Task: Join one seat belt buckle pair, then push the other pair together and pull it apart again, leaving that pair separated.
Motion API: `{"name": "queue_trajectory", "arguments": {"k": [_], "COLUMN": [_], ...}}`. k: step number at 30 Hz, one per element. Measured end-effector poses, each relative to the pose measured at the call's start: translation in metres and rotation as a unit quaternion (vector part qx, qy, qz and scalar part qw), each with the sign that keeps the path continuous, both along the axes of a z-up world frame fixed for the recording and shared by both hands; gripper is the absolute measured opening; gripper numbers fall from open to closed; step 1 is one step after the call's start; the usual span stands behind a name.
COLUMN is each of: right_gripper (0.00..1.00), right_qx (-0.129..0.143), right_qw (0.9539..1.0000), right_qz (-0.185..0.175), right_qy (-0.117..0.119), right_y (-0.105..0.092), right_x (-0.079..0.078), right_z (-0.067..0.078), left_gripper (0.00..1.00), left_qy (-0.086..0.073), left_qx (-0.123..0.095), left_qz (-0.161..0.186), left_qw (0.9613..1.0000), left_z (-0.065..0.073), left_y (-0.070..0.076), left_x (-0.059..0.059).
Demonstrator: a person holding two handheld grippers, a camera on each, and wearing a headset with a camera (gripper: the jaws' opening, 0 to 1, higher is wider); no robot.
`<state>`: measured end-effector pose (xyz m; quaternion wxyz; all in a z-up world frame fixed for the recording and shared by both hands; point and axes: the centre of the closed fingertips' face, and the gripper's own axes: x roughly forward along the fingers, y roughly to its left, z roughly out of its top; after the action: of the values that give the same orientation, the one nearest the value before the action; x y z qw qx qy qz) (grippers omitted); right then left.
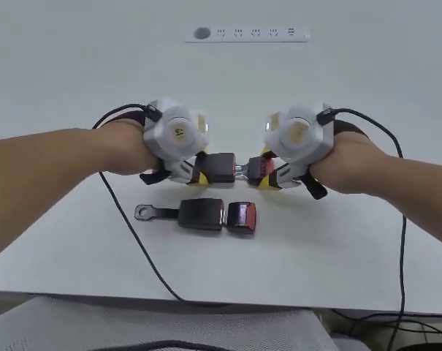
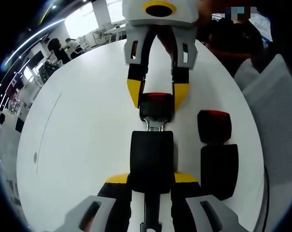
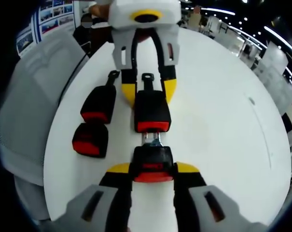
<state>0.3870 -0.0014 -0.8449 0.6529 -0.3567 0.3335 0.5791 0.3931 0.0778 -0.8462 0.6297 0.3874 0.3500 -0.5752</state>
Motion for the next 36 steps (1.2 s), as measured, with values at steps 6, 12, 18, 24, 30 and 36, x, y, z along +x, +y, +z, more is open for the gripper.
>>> {"name": "queue_trajectory", "arguments": {"k": [6,12,18,24,30,36], "right_gripper": [0.33,0.33,0.33,0.34,0.34,0.34], "right_qx": [0.0,-0.006,-0.017,-0.041,-0.066,-0.079], "right_qw": [1.0,0.9998,0.9992,0.9981,0.9965,0.9946], "right_qz": [-0.003,-0.019,-0.035,-0.046,-0.051,-0.066], "right_qy": [-0.002,0.001,-0.001,-0.005,-0.01,-0.011], "right_y": [-0.009,-0.038,-0.068,-0.099,-0.126,-0.149], "right_x": [-0.003,-0.006,-0.01,-0.011,-0.013,-0.012], "right_z": [0.001,0.001,-0.001,-0.002,-0.002,-0.001], "left_gripper": [0.32,0.32,0.32,0.32,0.32,0.32], "left_qy": [0.0,-0.001,-0.001,0.002,0.001,-0.004], "left_qx": [0.002,0.0,-0.002,-0.001,0.008,0.008], "left_qz": [0.002,0.005,0.007,0.004,0.006,0.011], "left_qw": [1.0,1.0,1.0,1.0,0.9999,0.9999], "left_z": [0.0,0.0,0.0,0.0,-0.001,0.001], "left_y": [0.0,0.0,0.0,0.0,0.0,0.001], "left_x": [0.0,-0.001,-0.001,-0.002,-0.002,-0.002]}}
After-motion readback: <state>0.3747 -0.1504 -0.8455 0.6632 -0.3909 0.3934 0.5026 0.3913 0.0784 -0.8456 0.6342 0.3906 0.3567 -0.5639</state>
